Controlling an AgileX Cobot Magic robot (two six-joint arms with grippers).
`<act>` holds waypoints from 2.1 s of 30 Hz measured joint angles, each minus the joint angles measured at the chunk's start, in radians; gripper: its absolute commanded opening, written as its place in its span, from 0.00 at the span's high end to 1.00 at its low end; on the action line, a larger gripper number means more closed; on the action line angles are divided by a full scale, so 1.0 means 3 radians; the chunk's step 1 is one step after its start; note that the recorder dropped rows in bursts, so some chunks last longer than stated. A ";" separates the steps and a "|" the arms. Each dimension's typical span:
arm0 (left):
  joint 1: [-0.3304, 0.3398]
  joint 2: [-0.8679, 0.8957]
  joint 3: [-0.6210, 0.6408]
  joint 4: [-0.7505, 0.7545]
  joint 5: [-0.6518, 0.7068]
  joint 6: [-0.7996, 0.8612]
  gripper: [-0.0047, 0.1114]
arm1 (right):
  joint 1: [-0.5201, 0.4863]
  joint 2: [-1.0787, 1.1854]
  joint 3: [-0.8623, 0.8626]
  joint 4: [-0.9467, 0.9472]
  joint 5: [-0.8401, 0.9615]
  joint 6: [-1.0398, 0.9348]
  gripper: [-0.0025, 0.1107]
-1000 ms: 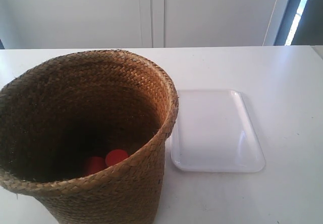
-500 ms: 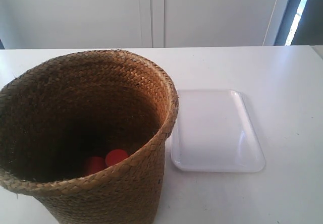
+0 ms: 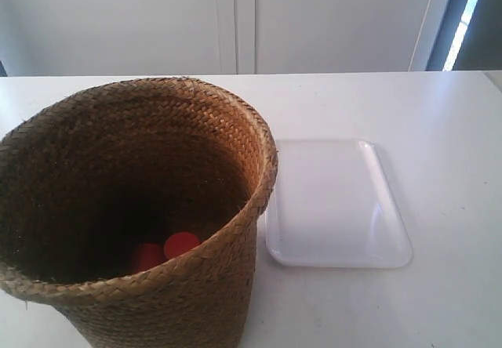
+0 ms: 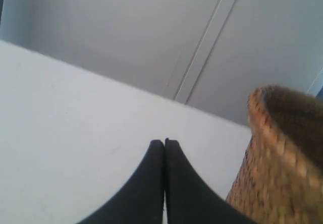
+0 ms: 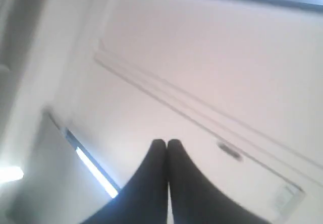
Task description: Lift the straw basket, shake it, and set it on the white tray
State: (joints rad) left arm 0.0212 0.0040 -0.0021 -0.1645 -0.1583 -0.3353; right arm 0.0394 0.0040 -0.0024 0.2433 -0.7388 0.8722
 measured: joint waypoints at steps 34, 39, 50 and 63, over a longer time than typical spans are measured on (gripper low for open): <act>-0.0028 0.3568 -0.4235 -0.0722 0.3774 0.1495 0.96 | 0.0240 0.4063 -0.4732 0.0981 0.5963 -0.3503 0.98; -0.0028 0.3712 -0.4339 -0.0609 0.3894 0.1448 0.96 | 0.0615 0.4272 -0.4886 0.0543 0.6283 -0.3222 0.98; -0.0050 0.3847 -0.4540 -0.0279 0.4163 0.1448 0.93 | 0.1230 0.4999 -0.5238 0.0195 0.6524 -0.2707 0.96; -0.0298 0.4023 -0.4559 -0.0261 0.4251 0.1468 0.44 | 0.1266 0.5136 -0.5264 -0.0145 0.6533 -0.2704 0.38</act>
State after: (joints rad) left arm -0.0680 1.2108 -1.3697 -0.2429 1.1171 0.1051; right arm 0.4194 1.5447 -1.5815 0.1997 1.2212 0.0611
